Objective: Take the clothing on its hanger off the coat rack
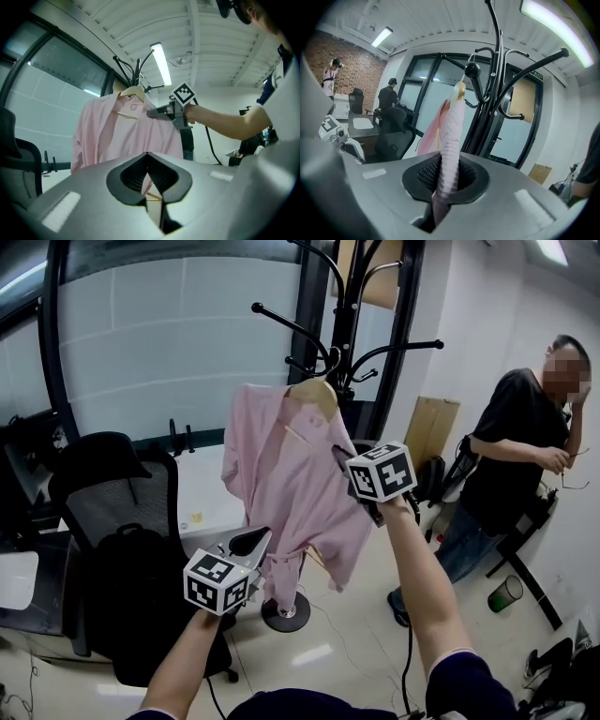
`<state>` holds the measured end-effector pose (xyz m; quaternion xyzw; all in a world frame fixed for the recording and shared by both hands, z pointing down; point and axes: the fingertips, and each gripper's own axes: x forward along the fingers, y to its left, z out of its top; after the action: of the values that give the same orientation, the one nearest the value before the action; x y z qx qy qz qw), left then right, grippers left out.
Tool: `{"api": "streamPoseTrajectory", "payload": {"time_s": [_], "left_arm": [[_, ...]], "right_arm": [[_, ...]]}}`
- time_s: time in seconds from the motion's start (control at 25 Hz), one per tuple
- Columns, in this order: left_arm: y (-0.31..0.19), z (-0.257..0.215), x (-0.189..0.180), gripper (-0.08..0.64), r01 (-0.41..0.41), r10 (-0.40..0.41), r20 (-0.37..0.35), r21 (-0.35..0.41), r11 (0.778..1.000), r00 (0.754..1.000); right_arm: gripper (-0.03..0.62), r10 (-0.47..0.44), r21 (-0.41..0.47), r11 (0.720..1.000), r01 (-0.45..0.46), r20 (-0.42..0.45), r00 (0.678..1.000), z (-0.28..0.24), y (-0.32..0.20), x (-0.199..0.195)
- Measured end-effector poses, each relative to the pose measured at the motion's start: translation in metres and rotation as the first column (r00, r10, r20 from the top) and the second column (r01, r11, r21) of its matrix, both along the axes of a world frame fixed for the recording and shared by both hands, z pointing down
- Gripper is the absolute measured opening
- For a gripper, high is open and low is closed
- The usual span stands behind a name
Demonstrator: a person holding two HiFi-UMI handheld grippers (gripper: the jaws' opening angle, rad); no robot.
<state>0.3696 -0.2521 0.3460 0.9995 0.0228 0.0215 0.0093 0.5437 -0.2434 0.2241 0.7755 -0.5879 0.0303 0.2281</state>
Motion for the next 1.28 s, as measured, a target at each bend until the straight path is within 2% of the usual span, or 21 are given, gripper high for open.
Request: {"api": "streamPoseTrajectory", "payload": {"time_s": [0.32,0.68,1.0,1.28], "left_arm": [[0.007,0.003,-0.033,0.012,0.029,-0.030,0.014,0.015,0.999,0.999],[0.055,0.004,-0.056,0.012,0.049,-0.050,0.034,0.031,0.998,0.998],[0.123,0.009,-0.091,0.012,0.131,-0.131,0.032,0.018,0.991,0.991],[0.159,0.015,-0.142,0.012,0.240,-0.242,0.058,0.034,0.970,0.969]], "right_arm": [[0.017,-0.033,0.011,0.999,0.033,0.008,0.999,0.021,0.038,-0.036],[0.017,-0.081,0.020,0.997,0.080,0.029,0.996,0.038,0.098,-0.074],[0.018,-0.169,0.015,0.986,0.169,0.045,0.985,0.050,0.174,-0.110],[0.018,-0.258,-0.046,0.965,0.259,0.025,0.966,0.067,0.212,-0.151]]}}
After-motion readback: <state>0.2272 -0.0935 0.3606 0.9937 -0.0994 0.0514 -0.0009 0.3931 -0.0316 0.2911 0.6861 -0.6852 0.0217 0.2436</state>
